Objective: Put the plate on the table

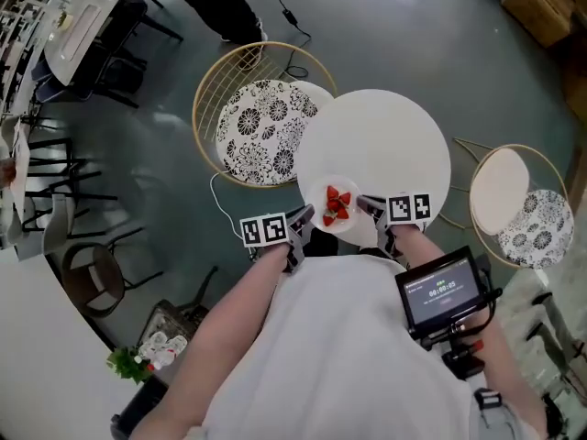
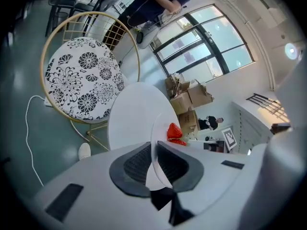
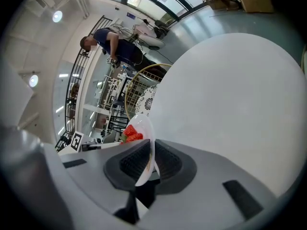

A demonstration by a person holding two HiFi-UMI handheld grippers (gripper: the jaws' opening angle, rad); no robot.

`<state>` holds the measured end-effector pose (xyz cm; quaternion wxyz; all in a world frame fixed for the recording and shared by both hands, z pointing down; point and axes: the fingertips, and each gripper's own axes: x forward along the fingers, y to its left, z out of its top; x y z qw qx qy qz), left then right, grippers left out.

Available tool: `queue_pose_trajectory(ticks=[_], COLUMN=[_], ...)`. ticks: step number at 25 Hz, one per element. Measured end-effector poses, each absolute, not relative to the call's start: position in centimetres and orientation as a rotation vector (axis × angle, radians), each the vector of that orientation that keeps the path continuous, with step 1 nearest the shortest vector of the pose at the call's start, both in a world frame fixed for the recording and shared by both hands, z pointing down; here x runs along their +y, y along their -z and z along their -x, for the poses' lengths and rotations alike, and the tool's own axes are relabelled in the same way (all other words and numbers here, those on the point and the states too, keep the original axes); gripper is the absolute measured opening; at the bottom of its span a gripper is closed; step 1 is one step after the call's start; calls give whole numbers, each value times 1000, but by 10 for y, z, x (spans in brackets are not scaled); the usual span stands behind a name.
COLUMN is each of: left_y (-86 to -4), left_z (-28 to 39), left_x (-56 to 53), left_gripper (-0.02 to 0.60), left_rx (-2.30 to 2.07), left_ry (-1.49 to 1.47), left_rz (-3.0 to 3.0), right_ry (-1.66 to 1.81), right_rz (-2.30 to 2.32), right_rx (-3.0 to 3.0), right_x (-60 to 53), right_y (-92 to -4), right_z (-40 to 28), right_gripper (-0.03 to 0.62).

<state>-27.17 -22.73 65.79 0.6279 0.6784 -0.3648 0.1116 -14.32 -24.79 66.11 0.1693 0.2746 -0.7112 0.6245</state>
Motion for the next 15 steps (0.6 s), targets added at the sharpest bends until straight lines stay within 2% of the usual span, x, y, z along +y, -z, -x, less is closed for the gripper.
queue_pose_trajectory(ticks=[15], left_y=[-707], left_z=[239], left_x=[-319], left_gripper=[24], left_rx=[-663], left_ry=[-455], left_rz=[-1600], right_ry=[-1803], right_rz=[-1068], right_rx=[-1890], right_x=[-311], right_y=[-707], right_z=[109], right_gripper=[23])
